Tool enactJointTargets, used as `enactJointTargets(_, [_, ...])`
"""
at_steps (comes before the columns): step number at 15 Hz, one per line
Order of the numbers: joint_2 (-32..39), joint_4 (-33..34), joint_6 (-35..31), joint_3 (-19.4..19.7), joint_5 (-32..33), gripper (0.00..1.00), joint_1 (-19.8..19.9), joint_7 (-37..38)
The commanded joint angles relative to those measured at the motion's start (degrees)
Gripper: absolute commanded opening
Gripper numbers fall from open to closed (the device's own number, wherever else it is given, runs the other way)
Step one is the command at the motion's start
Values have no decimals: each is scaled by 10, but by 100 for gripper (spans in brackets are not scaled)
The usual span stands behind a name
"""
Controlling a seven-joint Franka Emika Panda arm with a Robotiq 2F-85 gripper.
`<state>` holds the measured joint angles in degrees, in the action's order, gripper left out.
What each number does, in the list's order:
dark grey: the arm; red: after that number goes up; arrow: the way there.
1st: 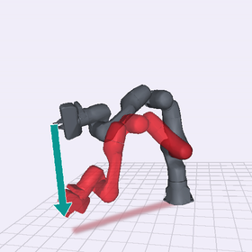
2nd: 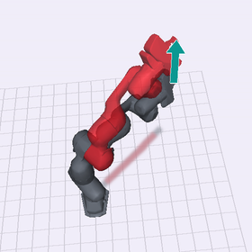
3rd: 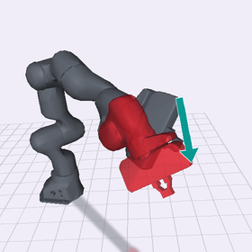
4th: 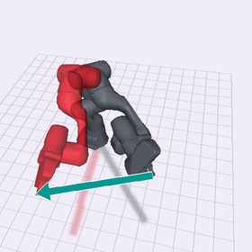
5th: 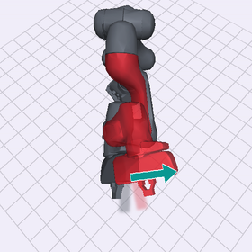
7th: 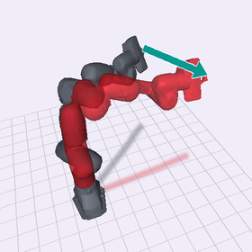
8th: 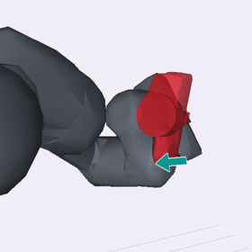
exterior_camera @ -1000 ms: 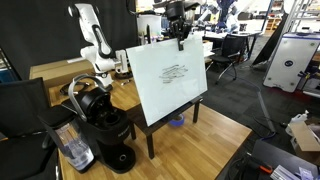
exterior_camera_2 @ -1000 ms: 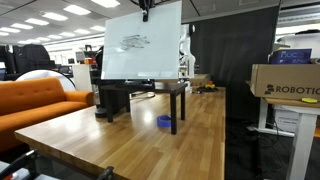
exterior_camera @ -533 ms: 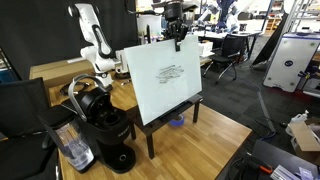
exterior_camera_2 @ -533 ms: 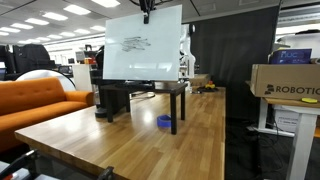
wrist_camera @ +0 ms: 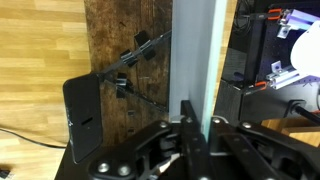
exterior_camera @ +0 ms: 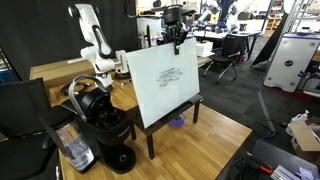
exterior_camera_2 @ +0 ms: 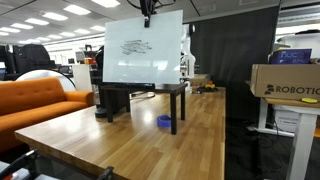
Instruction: Put the whiteboard on the wooden stand
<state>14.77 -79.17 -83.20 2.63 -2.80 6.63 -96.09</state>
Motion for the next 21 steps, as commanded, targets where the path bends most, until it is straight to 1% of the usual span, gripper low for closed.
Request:
enactJointTargets(1, [-14,-6,-10,-7,-19,1,11,-24])
enactJointTargets(9, [-14,-6,-16,-7,-47,1,12,-24])
enactJointTargets(14, [-13,-7,-24,-5,-53,1,14,-25])
enactJointTargets(21, [-14,-22,-38,-1,-61,1,29,-26])
